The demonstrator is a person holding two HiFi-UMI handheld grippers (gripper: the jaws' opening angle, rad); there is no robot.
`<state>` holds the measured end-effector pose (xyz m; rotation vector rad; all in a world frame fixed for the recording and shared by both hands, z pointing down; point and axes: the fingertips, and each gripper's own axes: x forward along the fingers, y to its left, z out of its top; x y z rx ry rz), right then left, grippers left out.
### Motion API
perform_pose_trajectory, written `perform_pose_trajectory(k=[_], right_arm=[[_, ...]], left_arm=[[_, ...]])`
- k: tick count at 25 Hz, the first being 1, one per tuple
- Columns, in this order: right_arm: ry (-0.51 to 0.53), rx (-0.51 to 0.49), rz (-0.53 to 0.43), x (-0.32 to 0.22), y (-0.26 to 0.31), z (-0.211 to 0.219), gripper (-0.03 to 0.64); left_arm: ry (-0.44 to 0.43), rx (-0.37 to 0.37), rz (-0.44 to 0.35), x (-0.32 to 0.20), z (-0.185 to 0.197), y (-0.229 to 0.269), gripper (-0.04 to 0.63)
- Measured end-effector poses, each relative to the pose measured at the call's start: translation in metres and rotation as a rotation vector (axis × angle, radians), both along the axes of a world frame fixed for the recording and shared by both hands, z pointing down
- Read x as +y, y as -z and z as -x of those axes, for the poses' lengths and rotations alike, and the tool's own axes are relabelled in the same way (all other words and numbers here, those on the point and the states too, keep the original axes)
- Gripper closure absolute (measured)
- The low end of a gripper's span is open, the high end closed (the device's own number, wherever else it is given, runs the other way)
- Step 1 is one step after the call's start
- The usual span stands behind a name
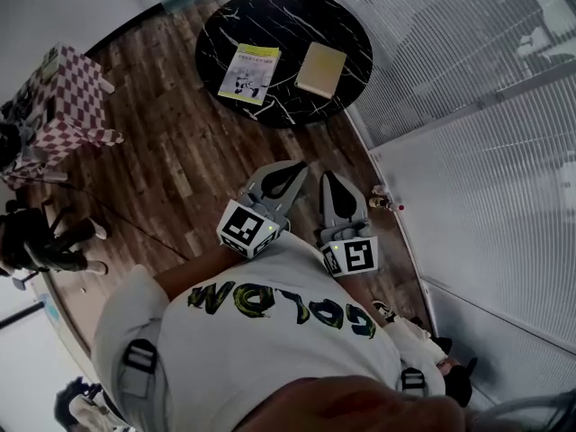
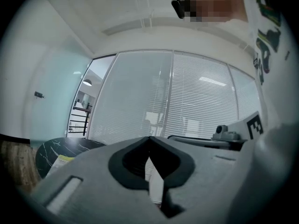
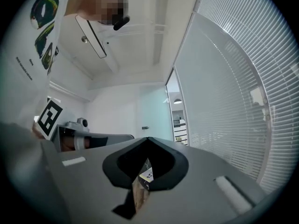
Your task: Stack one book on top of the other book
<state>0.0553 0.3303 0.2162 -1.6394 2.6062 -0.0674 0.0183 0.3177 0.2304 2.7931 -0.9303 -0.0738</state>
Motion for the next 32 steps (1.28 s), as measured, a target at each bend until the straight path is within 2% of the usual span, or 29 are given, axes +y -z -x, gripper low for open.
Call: perform_pose_trajectory(k=[9, 16, 22, 32], right_arm=[[0.013, 0.024, 0.049, 0.023, -0.016, -0.020, 0.615], [0.015, -0.003, 0.052, 0.004, -0.018, -0.025, 0.615], [0.033, 0.014, 0.050, -0.036, -0.021, -0.026, 0.615], [0.022, 0.031, 0.065, -0.140, -0.016, -0.017, 0.615]], left_arm=[[0.007, -0.010, 0.031, 0.024, -0.019, -0.011, 0.593], [0.036, -0.006, 0.033, 0.006, -0.020, -0.012, 0.594], [0.043, -0.001, 0.047, -0.034, -0.024, -0.020, 0.594], [0.034, 0.015, 0.039, -0.139, -0.014, -0.010, 0.594]])
